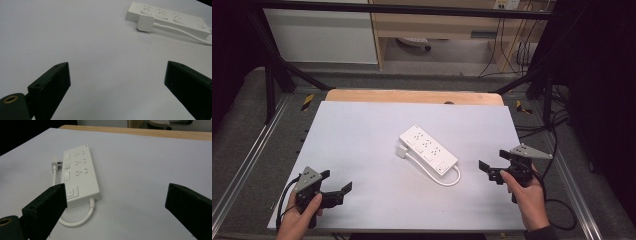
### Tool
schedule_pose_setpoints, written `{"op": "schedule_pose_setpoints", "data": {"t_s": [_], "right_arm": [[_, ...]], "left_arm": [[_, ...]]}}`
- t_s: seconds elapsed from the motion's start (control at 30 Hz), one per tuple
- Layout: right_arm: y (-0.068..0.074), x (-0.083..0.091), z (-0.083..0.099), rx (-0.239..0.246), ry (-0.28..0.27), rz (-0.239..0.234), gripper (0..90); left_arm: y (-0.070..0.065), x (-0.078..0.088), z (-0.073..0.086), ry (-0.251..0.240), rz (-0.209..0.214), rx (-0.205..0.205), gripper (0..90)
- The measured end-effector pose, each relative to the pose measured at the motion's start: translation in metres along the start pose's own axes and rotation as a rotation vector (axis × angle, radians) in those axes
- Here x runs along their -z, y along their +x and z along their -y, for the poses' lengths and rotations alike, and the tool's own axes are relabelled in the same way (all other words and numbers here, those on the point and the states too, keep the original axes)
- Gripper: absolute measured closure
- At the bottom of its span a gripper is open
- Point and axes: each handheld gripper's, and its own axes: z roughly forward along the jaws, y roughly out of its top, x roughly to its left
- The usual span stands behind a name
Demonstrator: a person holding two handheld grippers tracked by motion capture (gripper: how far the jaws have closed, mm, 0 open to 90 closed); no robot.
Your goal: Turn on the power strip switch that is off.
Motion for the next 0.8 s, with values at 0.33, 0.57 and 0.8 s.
{"op": "schedule_pose_setpoints", "data": {"t_s": [0.33,0.57,0.8], "right_arm": [[0.006,-0.006,-0.021,-0.004,-0.027,-0.022,4.0],[0.009,-0.013,-0.033,-0.001,-0.058,-0.019,4.6],[0.018,-0.026,-0.047,0.018,-0.091,-0.015,2.4]], "left_arm": [[0.0,0.0,0.0,0.003,0.001,0.004,6.5],[0.001,0.0,0.0,0.006,0.002,0.008,6.5],[0.001,0.0,0.0,0.005,0.002,0.007,6.5]]}}
